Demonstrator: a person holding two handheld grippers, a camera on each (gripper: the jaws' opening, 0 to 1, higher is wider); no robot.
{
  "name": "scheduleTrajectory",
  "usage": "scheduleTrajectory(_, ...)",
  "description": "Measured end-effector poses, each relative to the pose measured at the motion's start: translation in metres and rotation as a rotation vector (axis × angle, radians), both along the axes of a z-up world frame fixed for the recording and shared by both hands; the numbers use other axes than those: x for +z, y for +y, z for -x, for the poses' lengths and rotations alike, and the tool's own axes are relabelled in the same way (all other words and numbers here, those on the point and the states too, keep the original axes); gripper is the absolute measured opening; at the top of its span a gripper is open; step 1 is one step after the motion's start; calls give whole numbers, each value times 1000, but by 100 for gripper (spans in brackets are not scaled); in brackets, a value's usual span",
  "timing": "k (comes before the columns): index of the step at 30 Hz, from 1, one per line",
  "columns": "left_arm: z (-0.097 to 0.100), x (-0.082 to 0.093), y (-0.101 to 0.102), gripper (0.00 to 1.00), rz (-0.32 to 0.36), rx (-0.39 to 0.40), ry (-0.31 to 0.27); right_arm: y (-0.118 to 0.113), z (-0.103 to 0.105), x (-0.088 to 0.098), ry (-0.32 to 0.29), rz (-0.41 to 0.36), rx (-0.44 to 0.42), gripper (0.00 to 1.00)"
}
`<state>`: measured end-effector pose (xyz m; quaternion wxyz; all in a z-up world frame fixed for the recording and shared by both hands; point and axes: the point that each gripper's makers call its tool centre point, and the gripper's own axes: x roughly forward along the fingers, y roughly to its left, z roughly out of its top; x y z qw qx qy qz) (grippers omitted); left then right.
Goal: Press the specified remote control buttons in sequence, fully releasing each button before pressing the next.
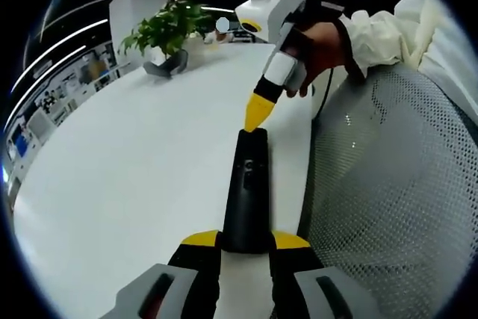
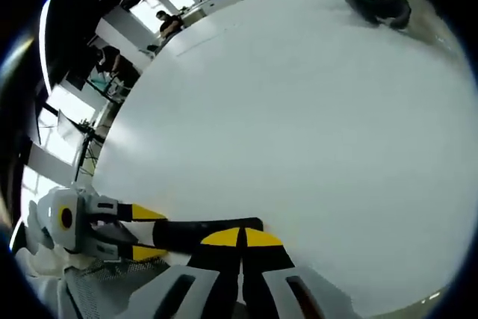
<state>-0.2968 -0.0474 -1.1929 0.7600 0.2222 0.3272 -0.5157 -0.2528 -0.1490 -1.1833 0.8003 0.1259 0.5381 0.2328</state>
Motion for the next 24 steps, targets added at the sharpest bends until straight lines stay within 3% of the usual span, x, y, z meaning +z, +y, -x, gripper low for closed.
scheduleTrajectory(6,0,0,0,24,2,1,-1,-1,0,0,-5,-4,10,0)
scheduleTrajectory(9,1,1,-1,24,6,2,-2,-2,0,1,33,-51,-50,0)
scheduleTrajectory(16,0,0,-1,24,10,2,-3,1,2,2,32,-25,-11,0)
scheduleTrajectory(24,-1,0,-1,24,12,1,-5,9,3,7,35,-77,2,0)
